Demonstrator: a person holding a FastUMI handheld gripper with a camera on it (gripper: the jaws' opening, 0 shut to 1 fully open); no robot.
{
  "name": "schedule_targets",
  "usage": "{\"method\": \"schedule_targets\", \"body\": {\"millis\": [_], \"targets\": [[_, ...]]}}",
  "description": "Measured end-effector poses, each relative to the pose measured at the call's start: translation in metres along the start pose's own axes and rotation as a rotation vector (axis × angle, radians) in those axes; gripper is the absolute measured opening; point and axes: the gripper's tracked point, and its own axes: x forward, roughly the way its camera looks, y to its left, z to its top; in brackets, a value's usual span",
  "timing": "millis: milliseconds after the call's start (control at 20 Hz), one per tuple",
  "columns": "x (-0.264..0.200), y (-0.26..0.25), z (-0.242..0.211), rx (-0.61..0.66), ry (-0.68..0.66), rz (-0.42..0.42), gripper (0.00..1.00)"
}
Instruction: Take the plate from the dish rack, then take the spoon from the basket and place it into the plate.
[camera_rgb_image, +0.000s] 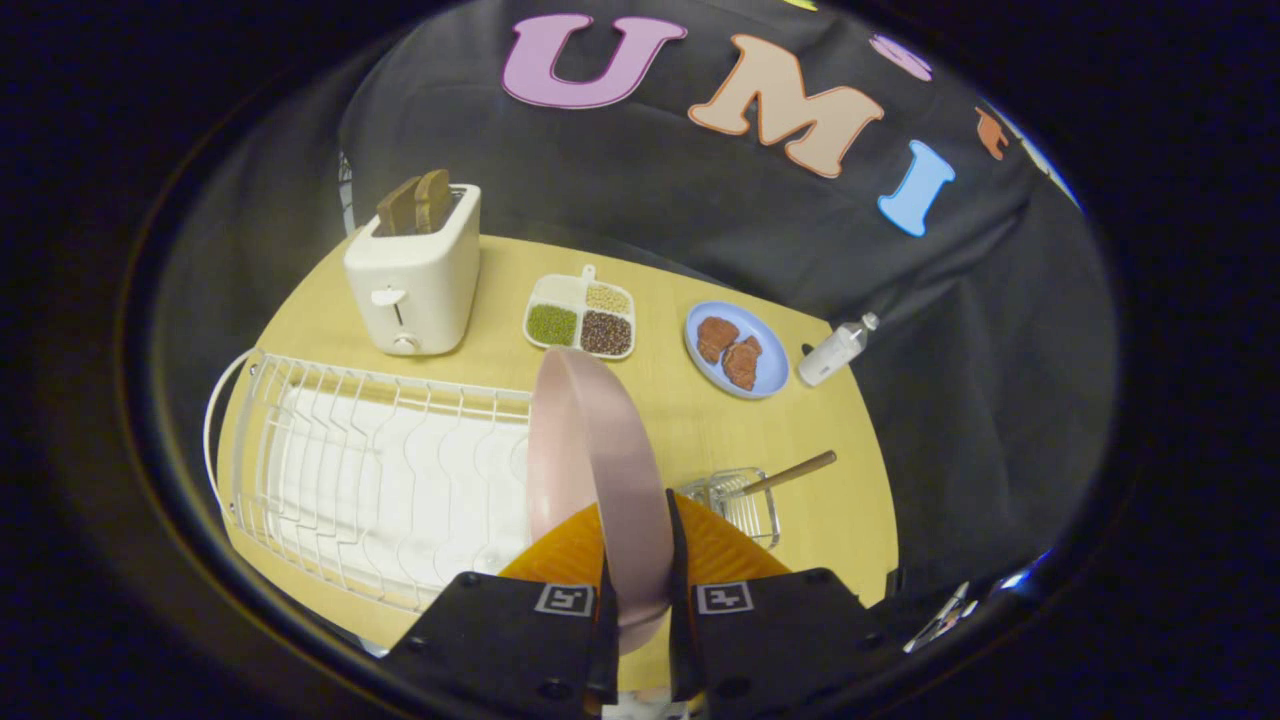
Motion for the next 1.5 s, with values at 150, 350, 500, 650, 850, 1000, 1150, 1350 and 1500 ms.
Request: {"method": "schedule_targets", "body": {"millis": [150,350,500,650,850,1000,1150,1350,1500], "targets": [[-0.016,-0.001,0.016,0.041,-0.049,0.035,0.23],[-0.038,-0.011,0.022,0.086,-0.073,0.127,0.23],[-0.053,-0.031,0.021,0.125,-0.089,0.188,0.23],[-0.07,-0.059,0.01,0.129,-0.112,0.223,0.23],[-0.085,-0.095,-0.016,0.149,-0.146,0.276,0.23],[-0.089,-0.123,-0.048,0.172,-0.144,0.303,0.23],[-0.077,-0.145,-0.091,0.179,-0.107,0.301,0.23],[-0.048,-0.149,-0.146,0.174,-0.058,0.322,0.23],[-0.023,-0.141,-0.185,0.195,-0.004,0.372,0.23]]}}
